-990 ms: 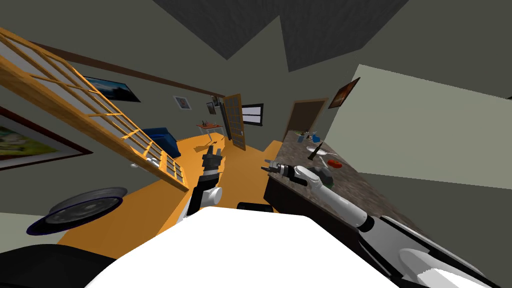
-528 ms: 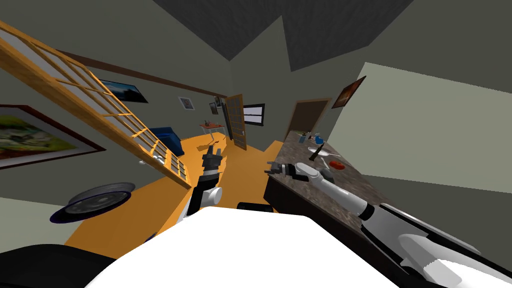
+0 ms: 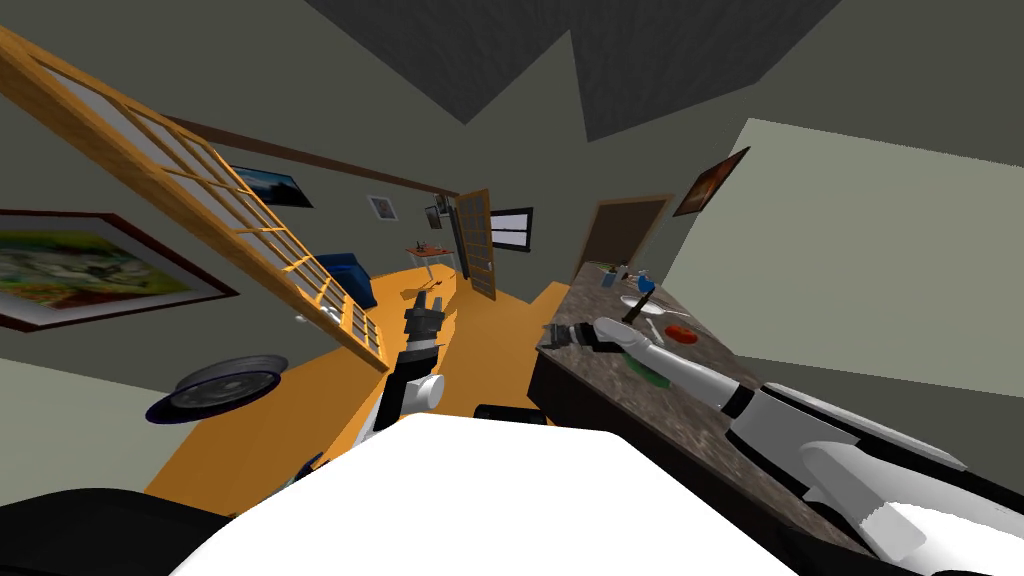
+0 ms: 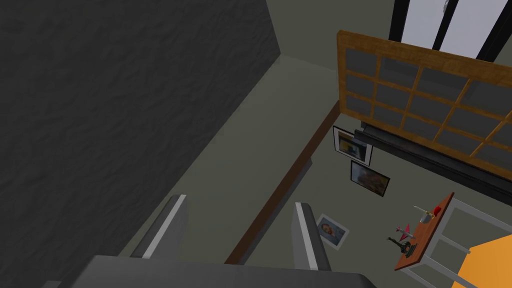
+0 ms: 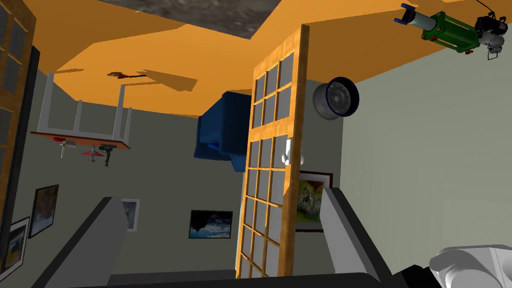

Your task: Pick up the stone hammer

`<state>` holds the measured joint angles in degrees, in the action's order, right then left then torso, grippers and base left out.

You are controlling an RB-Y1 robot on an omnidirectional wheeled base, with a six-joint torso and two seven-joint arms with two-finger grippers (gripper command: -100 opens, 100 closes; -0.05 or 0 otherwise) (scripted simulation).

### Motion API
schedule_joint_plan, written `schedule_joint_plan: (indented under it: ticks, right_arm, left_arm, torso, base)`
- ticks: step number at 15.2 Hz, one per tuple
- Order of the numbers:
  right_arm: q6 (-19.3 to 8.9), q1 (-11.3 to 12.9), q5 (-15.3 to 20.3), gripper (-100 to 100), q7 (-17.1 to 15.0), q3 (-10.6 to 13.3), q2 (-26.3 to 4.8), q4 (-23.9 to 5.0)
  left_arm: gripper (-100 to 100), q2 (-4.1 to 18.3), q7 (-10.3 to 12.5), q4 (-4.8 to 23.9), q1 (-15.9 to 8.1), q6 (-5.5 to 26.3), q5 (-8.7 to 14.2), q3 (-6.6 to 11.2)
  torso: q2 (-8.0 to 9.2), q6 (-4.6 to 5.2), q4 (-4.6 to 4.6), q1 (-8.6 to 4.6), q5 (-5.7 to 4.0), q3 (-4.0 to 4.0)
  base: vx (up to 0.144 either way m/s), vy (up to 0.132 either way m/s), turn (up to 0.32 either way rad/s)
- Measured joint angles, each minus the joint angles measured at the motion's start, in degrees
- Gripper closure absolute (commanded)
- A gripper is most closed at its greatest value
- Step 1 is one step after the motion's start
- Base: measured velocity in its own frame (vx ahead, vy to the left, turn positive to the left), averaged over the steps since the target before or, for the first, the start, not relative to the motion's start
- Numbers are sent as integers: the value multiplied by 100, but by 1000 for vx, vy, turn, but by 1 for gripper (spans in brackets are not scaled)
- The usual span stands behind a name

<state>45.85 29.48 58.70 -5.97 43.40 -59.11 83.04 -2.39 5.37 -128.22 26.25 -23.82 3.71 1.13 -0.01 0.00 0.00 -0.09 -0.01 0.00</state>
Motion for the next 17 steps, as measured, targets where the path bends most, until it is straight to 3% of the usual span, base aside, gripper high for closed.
schedule_joint_plan:
  ticks: [3, 6, 11, 17]
  right_arm:
    - [152, 322, 366, -100, 25, 286, -191, -311]
    - [248, 530, 665, -100, 23, 497, -392, -441]
    - [529, 1093, 1273, -100, 74, 1017, -615, -1021]
    - [738, 1458, 1932, -100, 153, 1562, -861, -1509]
  left_arm:
    - [0, 0, 0, 0, 0, 0, 0, 0]
    - [0, 0, 0, 0, 0, 0, 0, 0]
    - [0, 0, 0, 0, 0, 0, 0, 0]
    - [0, 0, 0, 0, 0, 0, 0, 0]
  torso:
    - [-1, 1, 0, 0, -1, 0]
    - [1, 0, 0, 8, 1, 0]
    - [2, -1, 1, 11, 2, 2]
    - [-5, -1, -2, 11, 1, -3]
  base:
    - [-9, -16, 62]
    - [-15, 5, 52]
    - [-16, 6, 64]
    - [5, 7, 72]
